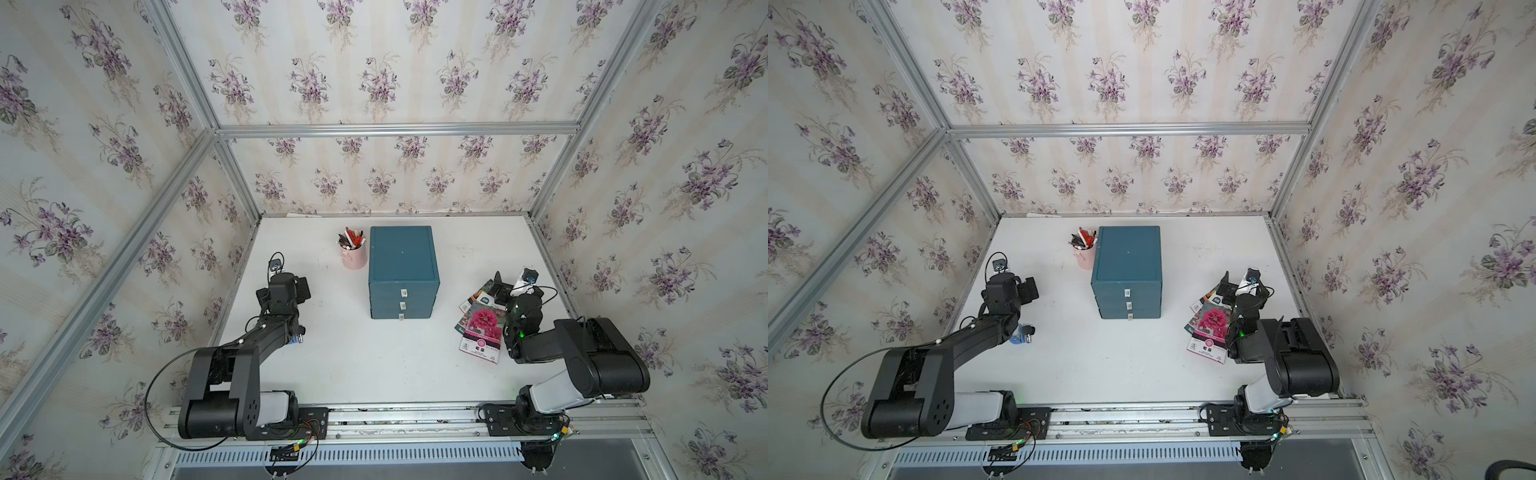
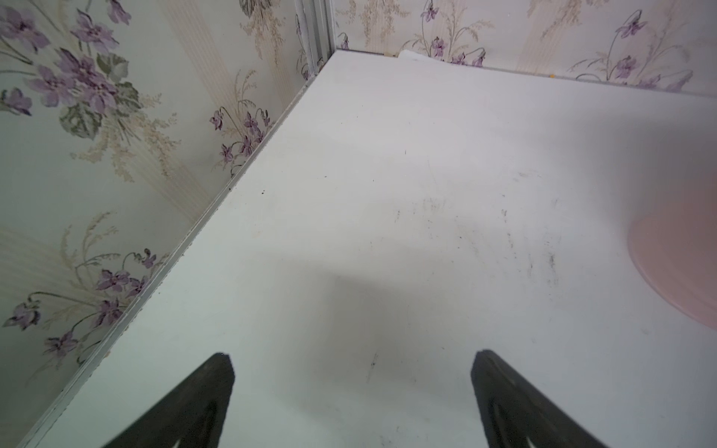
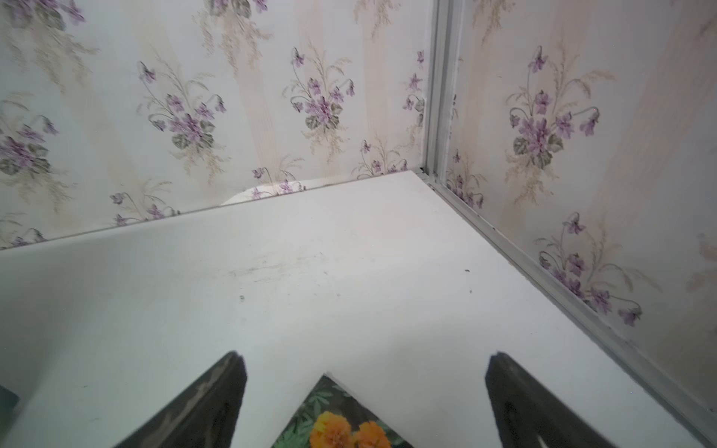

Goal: Take the seed bags out of the drawer
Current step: Reset both arms

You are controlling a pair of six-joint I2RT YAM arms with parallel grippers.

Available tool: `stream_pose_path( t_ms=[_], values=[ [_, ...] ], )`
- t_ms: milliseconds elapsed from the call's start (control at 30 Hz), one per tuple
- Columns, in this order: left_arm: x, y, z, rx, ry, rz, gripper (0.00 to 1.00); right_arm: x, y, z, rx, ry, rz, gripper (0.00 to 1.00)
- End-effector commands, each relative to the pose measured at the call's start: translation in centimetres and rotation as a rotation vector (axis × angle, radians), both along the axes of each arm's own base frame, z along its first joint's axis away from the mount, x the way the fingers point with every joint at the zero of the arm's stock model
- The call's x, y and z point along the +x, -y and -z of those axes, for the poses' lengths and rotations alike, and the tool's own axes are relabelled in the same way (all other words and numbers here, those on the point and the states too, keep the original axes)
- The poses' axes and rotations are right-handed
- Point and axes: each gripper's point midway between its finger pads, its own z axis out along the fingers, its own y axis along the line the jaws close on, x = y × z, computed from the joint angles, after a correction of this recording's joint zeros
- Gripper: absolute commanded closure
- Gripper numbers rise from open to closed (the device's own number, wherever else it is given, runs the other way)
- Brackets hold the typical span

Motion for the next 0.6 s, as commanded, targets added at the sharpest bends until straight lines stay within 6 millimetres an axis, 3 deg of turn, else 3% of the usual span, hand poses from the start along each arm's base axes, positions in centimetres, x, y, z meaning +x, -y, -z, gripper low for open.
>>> stream_pose_path(
  t_ms=[0,33,67,133,200,567],
  values=[
    [2.4,3.5,-1.6,0.092,0.112,0.191,0.0,0.1,-0.3,-1.3,-0.017,0.059,-0.012,0.0],
    [3.1,4.9,-0.4,0.098,0.098,0.271,0.0,0.1,-0.4,-1.3,-0.016,0.052,-0.013,0.0],
    [3.3,4.9,-0.5,0.126,0.139,0.26,0.0,0.3,-0.6,-0.5,-0.011,0.003,-0.022,0.0],
    [2.8,3.9,-0.4,0.109,0.086,0.194,0.0,0.2,-0.6,-1.3,-0.023,0.054,-0.026,0.0],
    [3.0,4.0,-0.6,0.124,0.105,0.2,0.0,0.3,-0.7,-0.5,-0.016,0.011,-0.027,0.0],
    [2.9,4.1,-0.4,0.113,0.074,0.201,0.0,0.3,-0.6,-0.7,-0.019,0.021,-0.027,0.0]
  ],
)
